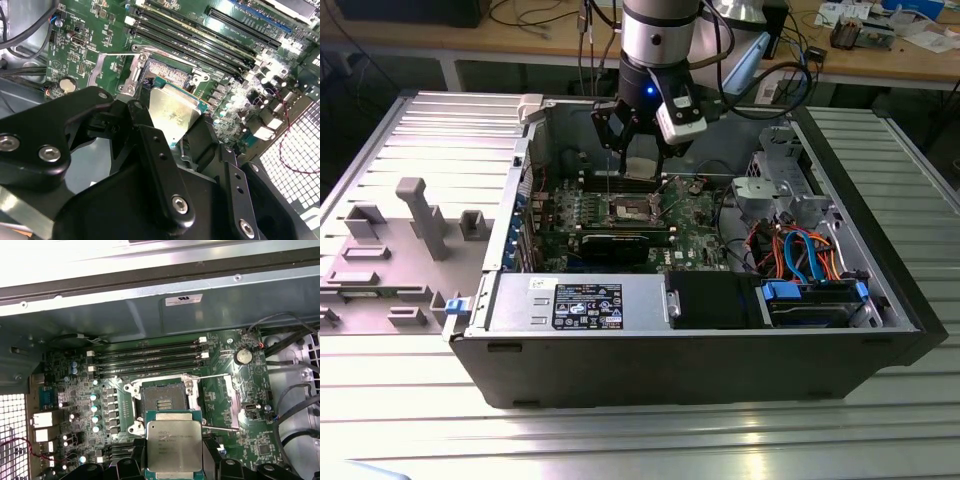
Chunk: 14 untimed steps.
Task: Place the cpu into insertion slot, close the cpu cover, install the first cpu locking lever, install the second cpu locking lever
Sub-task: 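Place the cpu into insertion slot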
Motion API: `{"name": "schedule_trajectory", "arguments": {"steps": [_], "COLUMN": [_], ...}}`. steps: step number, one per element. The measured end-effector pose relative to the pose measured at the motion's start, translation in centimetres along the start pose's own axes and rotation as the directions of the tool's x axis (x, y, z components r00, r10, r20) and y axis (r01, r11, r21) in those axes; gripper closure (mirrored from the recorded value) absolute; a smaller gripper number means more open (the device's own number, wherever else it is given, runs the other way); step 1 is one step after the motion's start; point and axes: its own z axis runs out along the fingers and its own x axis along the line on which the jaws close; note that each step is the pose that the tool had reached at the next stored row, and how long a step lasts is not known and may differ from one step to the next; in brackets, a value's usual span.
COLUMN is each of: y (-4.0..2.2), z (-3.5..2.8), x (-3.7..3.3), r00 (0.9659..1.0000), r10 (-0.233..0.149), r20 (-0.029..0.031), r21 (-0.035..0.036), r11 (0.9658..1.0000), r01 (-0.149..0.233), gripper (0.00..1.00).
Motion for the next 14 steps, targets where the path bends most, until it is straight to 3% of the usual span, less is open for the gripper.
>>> {"name": "schedule_trajectory", "arguments": {"steps": [14], "y": [0.00], "z": [0.01], "x": [0.00], "r00": [0.9997], "r10": [0.024], "r20": [0.0022], "r21": [0.0030], "r11": [0.9997], "r01": [-0.024], "gripper": [0.46]}}
